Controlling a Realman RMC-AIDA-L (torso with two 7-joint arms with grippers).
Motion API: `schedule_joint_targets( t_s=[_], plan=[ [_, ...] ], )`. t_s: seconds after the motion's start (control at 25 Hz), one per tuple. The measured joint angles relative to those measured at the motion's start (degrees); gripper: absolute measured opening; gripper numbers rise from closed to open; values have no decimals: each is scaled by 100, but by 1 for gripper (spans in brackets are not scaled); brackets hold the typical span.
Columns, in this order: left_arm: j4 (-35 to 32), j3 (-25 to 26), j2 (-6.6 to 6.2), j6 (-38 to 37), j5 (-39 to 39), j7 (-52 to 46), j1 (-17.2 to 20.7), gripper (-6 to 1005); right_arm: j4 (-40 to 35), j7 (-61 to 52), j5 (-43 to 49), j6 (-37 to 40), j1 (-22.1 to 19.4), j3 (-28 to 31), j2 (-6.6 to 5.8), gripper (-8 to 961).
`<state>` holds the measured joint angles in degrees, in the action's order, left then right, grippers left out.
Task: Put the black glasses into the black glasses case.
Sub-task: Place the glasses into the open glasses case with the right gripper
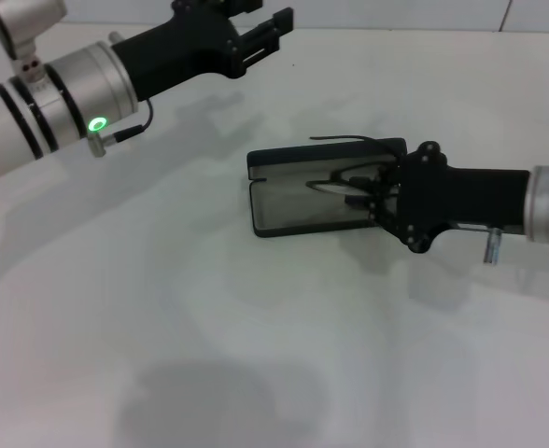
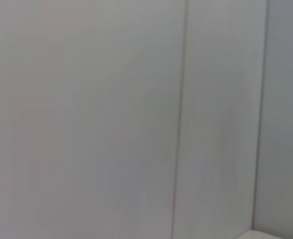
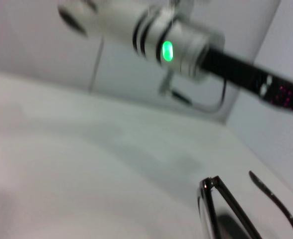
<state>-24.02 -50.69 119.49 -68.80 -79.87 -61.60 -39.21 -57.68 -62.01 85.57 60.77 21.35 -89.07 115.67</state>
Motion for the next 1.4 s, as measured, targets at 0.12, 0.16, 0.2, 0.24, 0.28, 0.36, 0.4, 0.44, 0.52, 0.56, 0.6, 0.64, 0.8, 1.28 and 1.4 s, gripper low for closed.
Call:
schedule_joint_targets(
  t_s=[0.12, 0.16, 0.2, 0.24, 0.28, 0.36, 0.4, 0.44, 0.52, 0.56, 0.6, 0.64, 0.8, 1.28, 1.4],
  plan=[
    [0, 74, 1, 33, 2, 17, 57, 529, -512, -502, 705, -843, -135, -495, 14, 126],
    [0, 80, 3, 55, 2, 25, 67, 529, -616, -681, 955, -1155, -153, -702, 18, 127],
    [1, 81, 4, 81, 3, 25, 68, 529, -616, -681, 955, -1155, -153, -702, 18, 127],
    [13, 80, 7, 104, 3, 25, 64, 529, -627, -760, 1096, -1463, -151, -916, 25, 128],
    [21, 79, 8, 117, 3, 26, 58, 529, -600, -776, 1153, -1924, -129, -1186, 25, 128],
    [47, 65, 13, 143, 4, 25, 36, 529, -591, -774, 1161, -2403, -121, -1460, 23, 129],
    [51, 61, 14, 147, 5, 21, 28, 529, -590, -768, 1181, -2626, -119, -1601, 22, 129],
    [51, 56, 14, 148, 5, 14, 28, 529, -590, -764, 1199, -2804, -120, -1708, 22, 130],
    [53, 54, 15, 150, 6, 3, 28, 529, -591, -760, 1234, -3123, -120, -1951, 27, 131],
    [53, 54, 16, 151, 7, 1, 26, 529, -597, -759, 1242, -3225, -120, -2043, 28, 131],
    [55, 54, 17, 152, 7, -1, 23, 529, -608, -759, 1243, -3296, -120, -2159, 33, 132],
    [55, 54, 17, 152, 7, -3, 19, 529, -613, -760, 1241, -3352, -120, -2241, 37, 132],
    [56, 52, 20, 155, -6, -6, -10, 529, -602, -777, 1202, -3751, -122, -2663, 49, 134],
    [66, -37, 21, 142, -73, -10, 22, 530, -432, -802, 804, -4958, 73, -3393, 52, 139],
    [66, -38, 21, 139, -73, -8, 48, 530, -408, -804, 720, -5098, 81, -3428, 52, 140]
  ],
)
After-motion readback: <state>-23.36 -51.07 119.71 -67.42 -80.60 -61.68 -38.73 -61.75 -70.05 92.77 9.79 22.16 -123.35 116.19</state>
